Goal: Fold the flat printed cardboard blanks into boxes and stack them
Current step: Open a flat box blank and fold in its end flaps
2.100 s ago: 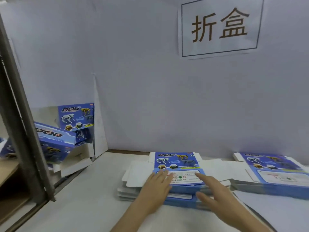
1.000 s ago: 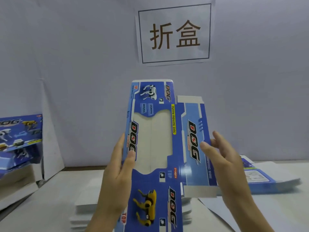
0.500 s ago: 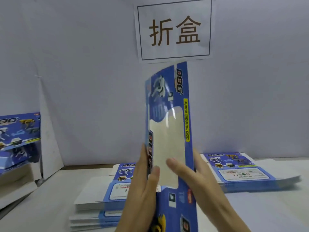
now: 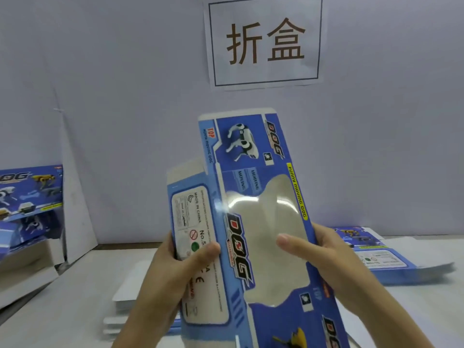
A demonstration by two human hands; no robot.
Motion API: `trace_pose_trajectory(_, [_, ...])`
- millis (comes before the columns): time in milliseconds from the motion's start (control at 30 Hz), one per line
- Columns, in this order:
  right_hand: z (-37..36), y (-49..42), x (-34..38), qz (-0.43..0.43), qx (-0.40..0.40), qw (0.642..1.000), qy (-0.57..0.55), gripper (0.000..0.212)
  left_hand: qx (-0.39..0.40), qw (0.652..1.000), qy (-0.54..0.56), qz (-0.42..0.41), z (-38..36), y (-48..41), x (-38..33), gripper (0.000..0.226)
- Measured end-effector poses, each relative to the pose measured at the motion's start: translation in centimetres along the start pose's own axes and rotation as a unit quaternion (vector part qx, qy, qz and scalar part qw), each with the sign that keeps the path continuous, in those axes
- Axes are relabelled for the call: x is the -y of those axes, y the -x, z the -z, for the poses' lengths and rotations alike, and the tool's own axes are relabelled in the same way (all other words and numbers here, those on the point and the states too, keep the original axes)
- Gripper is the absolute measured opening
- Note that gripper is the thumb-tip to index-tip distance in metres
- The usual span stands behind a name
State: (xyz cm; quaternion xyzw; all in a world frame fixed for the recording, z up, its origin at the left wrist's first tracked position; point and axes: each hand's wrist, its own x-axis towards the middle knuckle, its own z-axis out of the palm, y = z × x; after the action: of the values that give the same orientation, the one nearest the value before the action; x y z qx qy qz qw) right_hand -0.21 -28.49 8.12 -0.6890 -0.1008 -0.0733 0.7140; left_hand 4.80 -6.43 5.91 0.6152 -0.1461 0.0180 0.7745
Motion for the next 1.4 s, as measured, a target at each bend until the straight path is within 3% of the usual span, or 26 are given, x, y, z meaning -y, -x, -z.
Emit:
trace_pose_trajectory(133, [0.0, -0.1, -0.2, 0.01, -0.018, 0.999, -0.036, 0.023, -0.04, 0.998, 0.005, -0.042, -0.4, 0.0, 0.0, 0.05])
trace_pose_trajectory(267, [-0.1, -0.2, -0.2, 0.024, -0.02, 0.999, -0.032, 0.027, 0.005, 0.999, 0.008, -0.034, 0.0, 0.3, -0.8, 0.047])
trace_pose_trajectory(400, [0.0, -0.1, -0.3, 0.023, -0.023, 0.999, -0.043, 0.031, 0.016, 0.999, 0.021, -0.043, 0.1, 0.4, -1.0, 0.024])
trace_pose_trajectory(567, [0.1, -0.1, -0.2, 0.036, -0.017, 0.999, -0.027, 0.038, 0.014, 0.999, 0.012, -0.046, -0.1, 0.6, -1.3, 0.029])
trace_pose_trajectory(700, [0.3, 0.0, -0.2, 0.03, -0.019, 0.998, -0.045, 0.028, 0.005, 0.998, 0.002, -0.063, -0.2, 0.7, -1.3, 0.029])
trace_pose_trajectory(1133, [0.7, 0.3, 0.5, 0.047, -0.026, 0.998, -0.042, 0.022, -0.015, 0.997, 0.008, -0.072, -0.8, 1.1, -1.7, 0.026])
trace_pose_trajectory(1400, [0.7, 0.5, 0.7, 0.057, -0.039, 0.997, -0.047, 0.032, -0.006, 0.997, 0.014, -0.077, -1.0, 1.3, -1.8, 0.029])
